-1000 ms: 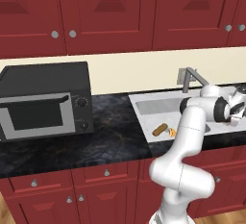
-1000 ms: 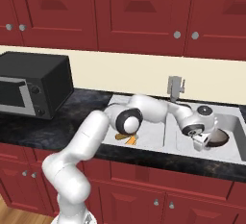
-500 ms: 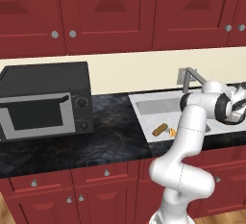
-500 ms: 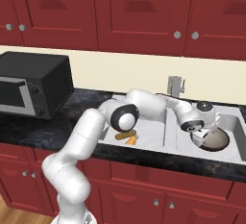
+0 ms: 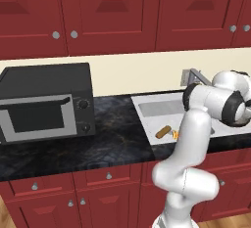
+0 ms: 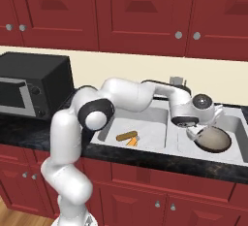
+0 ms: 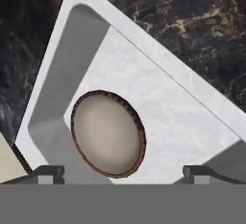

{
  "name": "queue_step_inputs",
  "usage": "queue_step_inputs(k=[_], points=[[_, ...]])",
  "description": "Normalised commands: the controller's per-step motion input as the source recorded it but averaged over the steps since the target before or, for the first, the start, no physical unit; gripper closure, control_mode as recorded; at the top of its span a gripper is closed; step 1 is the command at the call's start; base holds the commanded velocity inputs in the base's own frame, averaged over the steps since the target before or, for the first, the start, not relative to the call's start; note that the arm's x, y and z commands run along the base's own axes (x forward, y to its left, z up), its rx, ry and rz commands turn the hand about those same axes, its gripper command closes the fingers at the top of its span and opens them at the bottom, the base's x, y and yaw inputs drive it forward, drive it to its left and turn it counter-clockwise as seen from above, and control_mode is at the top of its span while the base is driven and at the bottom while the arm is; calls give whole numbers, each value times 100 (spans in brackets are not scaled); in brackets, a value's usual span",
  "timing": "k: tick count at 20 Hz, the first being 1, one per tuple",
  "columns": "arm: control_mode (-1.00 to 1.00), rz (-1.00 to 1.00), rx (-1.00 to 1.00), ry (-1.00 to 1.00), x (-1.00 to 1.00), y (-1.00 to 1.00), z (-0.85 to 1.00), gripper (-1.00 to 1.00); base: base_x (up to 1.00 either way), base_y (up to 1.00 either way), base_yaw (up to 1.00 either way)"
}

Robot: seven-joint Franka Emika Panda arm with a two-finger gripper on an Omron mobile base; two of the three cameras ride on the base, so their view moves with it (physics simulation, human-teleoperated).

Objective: Dump the hot dogs from the bowl so the bowl can be washed. Place the bowl in the sink after clearing the leftovers.

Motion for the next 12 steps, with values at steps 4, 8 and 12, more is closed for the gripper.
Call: queue_step_inputs(k=[4,8,12], points=[[-100,-4,0,-29,-100,97,54,-100,0,0,0],[-100,0,0,-29,-100,100,29,-100,0,0,0],[-100,6,-6,-34,-100,100,5,-100,0,0,0]])
